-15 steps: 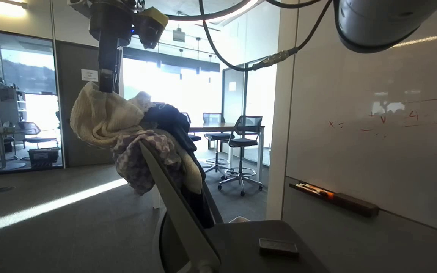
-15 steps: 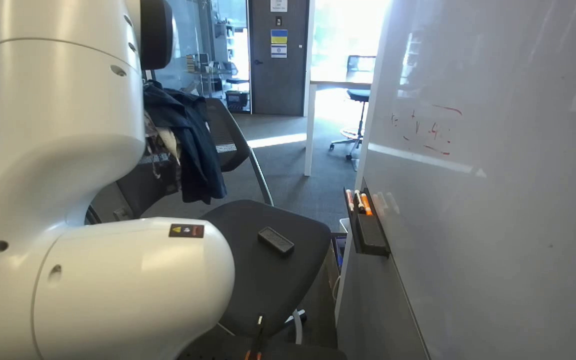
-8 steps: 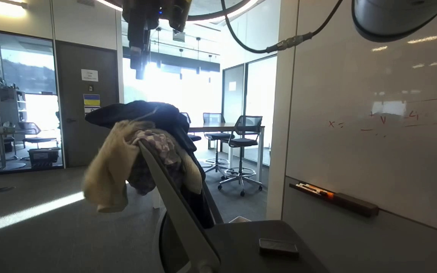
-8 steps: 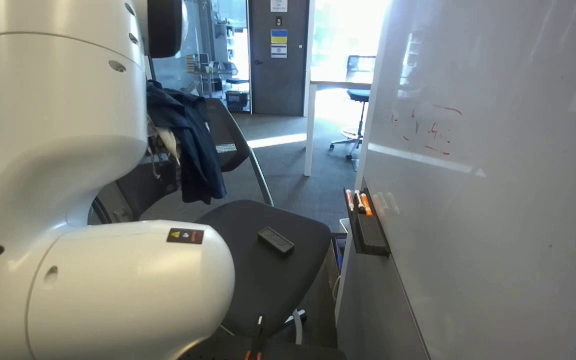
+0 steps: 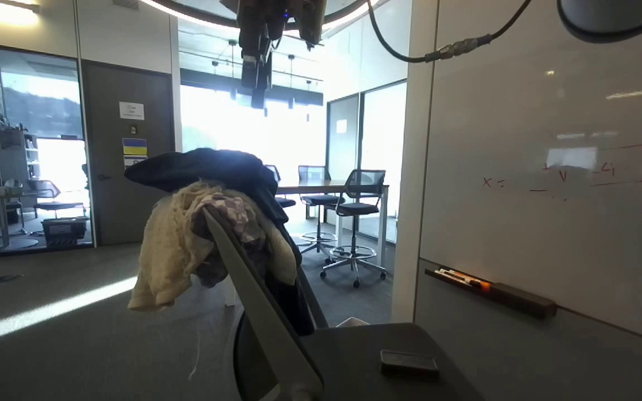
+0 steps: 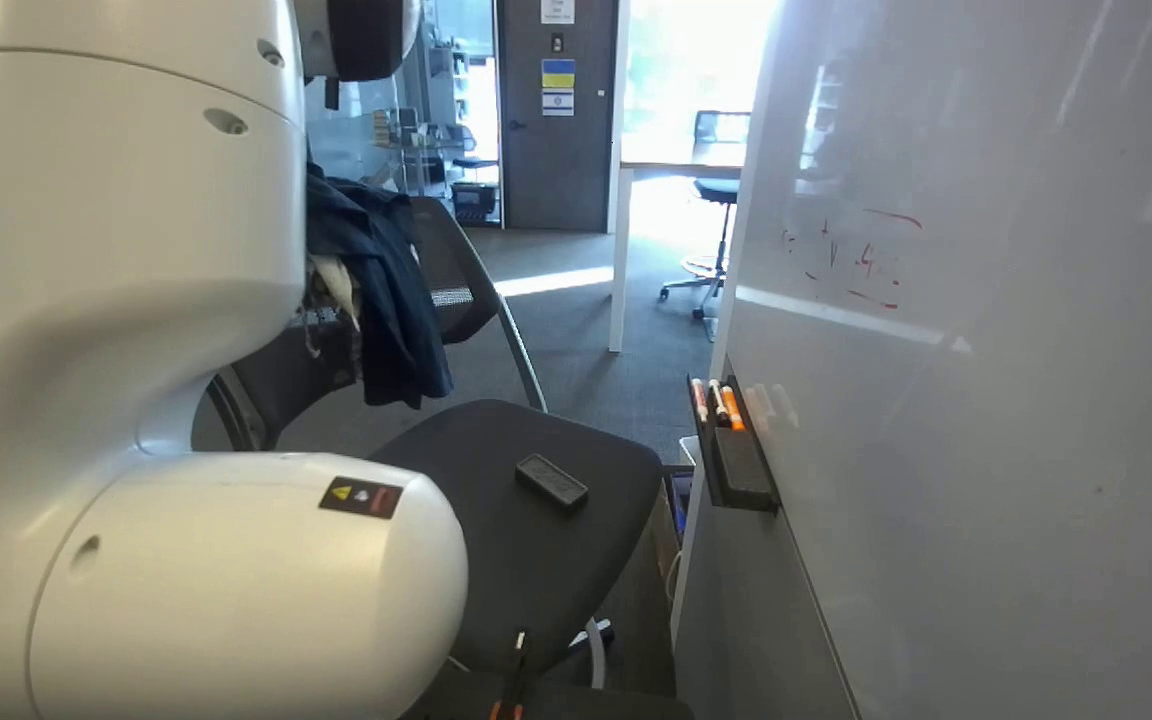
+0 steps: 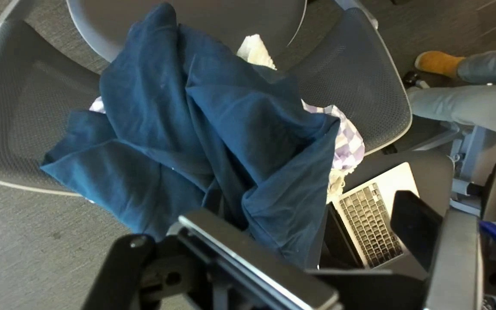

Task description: Put the clothes on the backrest of the chair

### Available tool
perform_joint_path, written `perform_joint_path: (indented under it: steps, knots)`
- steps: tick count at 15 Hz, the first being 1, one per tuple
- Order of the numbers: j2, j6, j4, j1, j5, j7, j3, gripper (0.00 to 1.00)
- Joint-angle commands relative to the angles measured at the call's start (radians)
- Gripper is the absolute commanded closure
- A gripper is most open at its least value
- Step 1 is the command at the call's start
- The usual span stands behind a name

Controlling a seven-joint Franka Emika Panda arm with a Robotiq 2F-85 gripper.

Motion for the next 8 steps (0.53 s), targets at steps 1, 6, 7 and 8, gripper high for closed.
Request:
perform_joint_path:
  steps: [1,6,7,8]
  knots:
    - [-0.129,0.031,-0.177,-0.083,0.093,0.054,-0.008,0.00]
    - [-0.291,0.132,-0.415,-0.190,0.206,0.079,-0.031,0.00]
    - [-0.322,0.151,-0.462,-0.206,0.226,0.083,-0.039,0.00]
    - [-0.350,0.168,-0.510,-0.220,0.246,0.089,-0.049,0.00]
